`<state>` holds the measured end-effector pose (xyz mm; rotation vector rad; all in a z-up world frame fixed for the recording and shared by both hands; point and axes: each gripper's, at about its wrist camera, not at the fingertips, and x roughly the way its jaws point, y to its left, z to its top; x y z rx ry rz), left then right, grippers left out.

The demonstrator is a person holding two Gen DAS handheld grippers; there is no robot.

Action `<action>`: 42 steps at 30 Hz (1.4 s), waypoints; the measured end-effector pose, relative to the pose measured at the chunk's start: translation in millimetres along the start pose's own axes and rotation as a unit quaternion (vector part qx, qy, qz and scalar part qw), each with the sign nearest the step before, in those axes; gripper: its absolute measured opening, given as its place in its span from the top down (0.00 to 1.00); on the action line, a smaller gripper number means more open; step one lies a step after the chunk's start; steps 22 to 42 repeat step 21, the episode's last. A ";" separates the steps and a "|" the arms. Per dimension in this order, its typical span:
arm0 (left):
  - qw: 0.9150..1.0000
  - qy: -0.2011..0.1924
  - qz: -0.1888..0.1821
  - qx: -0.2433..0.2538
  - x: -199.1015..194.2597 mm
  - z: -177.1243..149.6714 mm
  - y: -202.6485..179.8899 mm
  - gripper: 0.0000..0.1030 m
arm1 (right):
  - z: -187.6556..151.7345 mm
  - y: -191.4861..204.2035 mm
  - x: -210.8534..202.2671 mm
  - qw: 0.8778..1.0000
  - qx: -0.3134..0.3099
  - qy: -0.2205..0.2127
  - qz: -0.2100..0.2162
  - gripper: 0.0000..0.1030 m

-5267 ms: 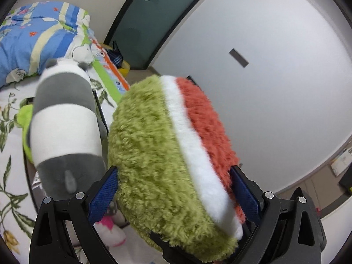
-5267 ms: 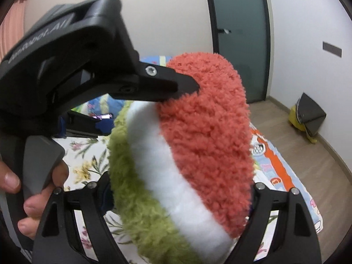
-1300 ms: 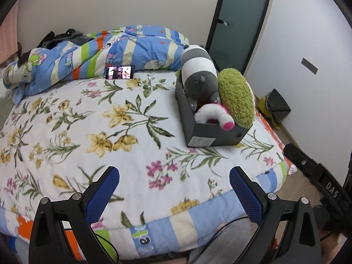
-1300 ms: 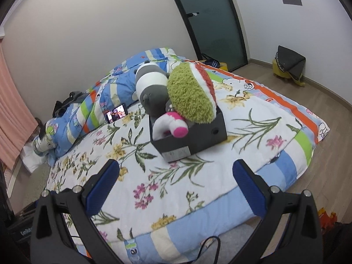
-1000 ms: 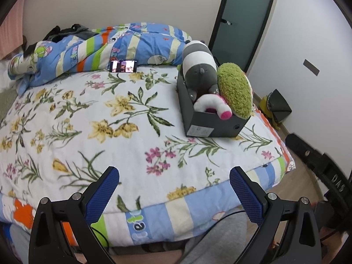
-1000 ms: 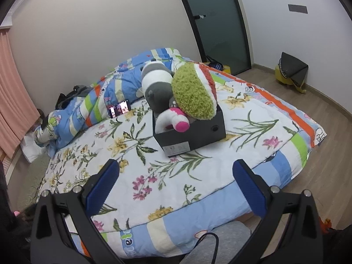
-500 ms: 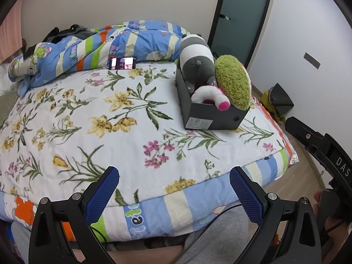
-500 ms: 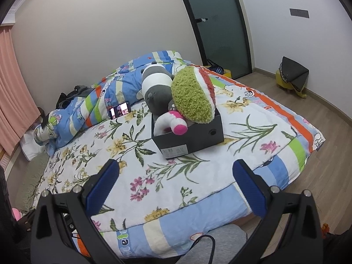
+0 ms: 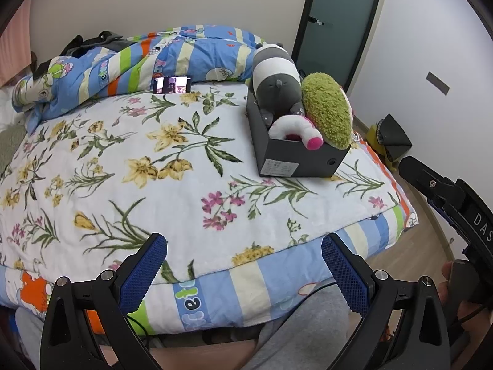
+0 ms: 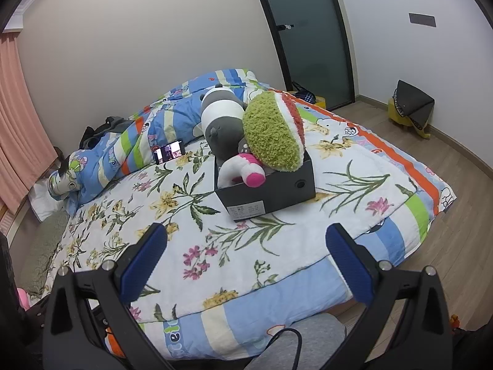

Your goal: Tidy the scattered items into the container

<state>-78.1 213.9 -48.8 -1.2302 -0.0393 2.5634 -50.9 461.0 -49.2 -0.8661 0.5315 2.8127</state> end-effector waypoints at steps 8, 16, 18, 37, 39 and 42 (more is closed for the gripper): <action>1.000 -0.007 0.002 0.006 -3.9 -0.8 -2.4 0.02 | -0.4 3.2 -1.9 1.000 -0.003 0.000 0.003 0.00; 1.000 -0.023 0.011 0.014 -7.2 -1.5 -3.6 0.02 | -0.2 2.3 0.0 1.000 0.000 0.001 0.002 0.00; 1.000 -0.022 0.010 0.016 -6.5 -1.9 -3.6 0.02 | -0.2 1.3 1.1 1.000 0.001 0.003 0.003 0.00; 1.000 -0.017 -0.003 0.013 -4.8 -1.9 -3.6 0.02 | -1.1 0.1 2.3 1.000 0.006 0.004 0.003 0.00; 1.000 -0.017 -0.003 0.013 -4.8 -1.9 -3.6 0.02 | -1.1 0.1 2.3 1.000 0.006 0.004 0.003 0.00; 1.000 -0.017 -0.003 0.013 -4.8 -1.9 -3.6 0.02 | -1.1 0.1 2.3 1.000 0.006 0.004 0.003 0.00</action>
